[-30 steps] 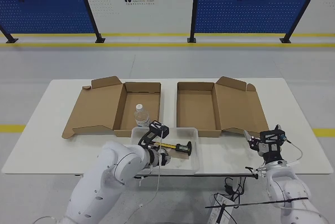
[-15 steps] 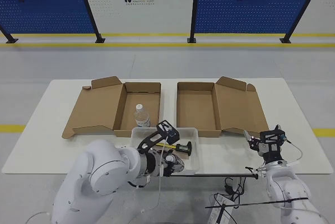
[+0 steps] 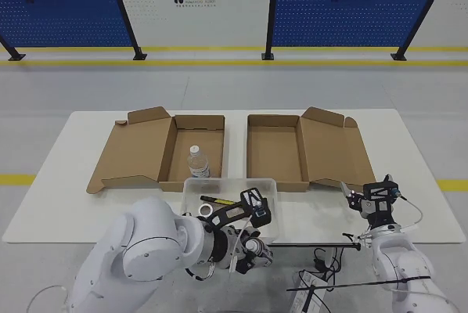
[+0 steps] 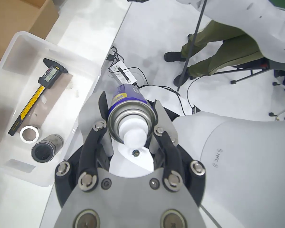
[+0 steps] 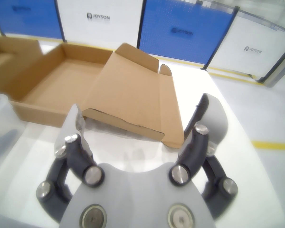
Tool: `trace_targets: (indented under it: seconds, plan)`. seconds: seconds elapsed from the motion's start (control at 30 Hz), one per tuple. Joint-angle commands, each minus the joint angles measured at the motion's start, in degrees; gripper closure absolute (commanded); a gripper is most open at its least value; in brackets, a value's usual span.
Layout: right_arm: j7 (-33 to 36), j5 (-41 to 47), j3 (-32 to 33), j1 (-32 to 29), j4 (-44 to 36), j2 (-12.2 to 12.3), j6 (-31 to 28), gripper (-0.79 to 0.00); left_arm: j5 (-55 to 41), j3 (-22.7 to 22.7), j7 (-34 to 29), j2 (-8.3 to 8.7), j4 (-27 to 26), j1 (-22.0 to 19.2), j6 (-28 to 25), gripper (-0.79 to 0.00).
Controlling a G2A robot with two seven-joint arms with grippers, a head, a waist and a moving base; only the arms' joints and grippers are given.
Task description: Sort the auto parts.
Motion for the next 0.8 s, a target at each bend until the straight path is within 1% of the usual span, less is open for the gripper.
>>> trace_targets:
  seconds: [0.0, 0.13, 0.33, 0.77]
  plan:
    - [0.0, 0.0, 0.0, 0.0, 0.0, 0.0, 0.0, -0.785, -0.41, 0.44, 0.0, 0.64, 0.27, -0.4, 0.15, 0.0]
    - [0.0, 0.0, 0.0, 0.0, 0.0, 0.0, 0.0, -0.785, -0.6, 0.71, 0.0, 1.54, 0.63, -1.11, 0.72, 0.0]
    - [0.0, 0.0, 0.0, 0.0, 0.0, 0.0, 0.0, -0.785, -1.42, 1.14, 0.0, 2.44, 1.19, -2.07, 1.09, 0.0]
    - [0.0, 0.0, 0.0, 0.0, 0.0, 0.0, 0.0, -0.785, -2.68, 1.55, 0.37, 3.34, 2.36, -3.24, 1.1, 0.0]
